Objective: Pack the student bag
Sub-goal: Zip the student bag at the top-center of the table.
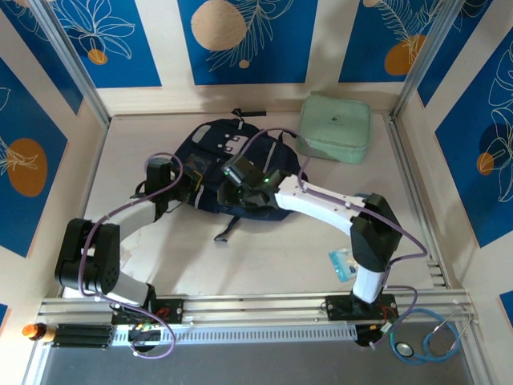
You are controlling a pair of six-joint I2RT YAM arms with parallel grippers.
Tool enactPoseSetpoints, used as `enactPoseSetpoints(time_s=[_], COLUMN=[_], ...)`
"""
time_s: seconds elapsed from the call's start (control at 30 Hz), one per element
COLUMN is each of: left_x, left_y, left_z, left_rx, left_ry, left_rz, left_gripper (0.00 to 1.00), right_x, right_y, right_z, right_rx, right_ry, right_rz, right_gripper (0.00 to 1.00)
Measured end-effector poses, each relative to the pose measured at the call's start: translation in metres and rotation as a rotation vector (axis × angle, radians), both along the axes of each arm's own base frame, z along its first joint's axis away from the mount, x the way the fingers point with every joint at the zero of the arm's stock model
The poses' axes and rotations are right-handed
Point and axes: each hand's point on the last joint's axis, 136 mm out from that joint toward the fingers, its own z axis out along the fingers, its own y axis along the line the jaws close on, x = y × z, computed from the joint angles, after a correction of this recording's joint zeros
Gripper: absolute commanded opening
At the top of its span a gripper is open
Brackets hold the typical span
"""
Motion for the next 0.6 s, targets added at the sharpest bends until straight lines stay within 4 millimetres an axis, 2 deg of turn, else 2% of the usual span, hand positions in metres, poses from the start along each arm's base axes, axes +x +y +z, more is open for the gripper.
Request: enactPoseSetpoints(time_s=[0.13, 0.37, 0.6], left_x=[0.001, 0.003, 0.004], left_y=[-0.001, -0.002, -0.002], left_z=[0.001, 0.005, 0.007], left_rx=[-0.007, -0.024, -0.027], left_ry=[-0.001, -0.013, -0.023], left_rz=[0.009, 0.017, 0.016], left_gripper=[0.00, 0.00, 0.00], right_x=[-0.001, 0.007, 0.029], right_y=[0.015, 0.020, 0.029], right_z=[-0.017, -0.046, -0.034], right_rx=[0.009, -0.038, -0.066], right_ry=[0.020, 0.048, -0.028], right_rz=[0.003, -0.025, -0.038], right_gripper=[0.36, 0.35, 0.35])
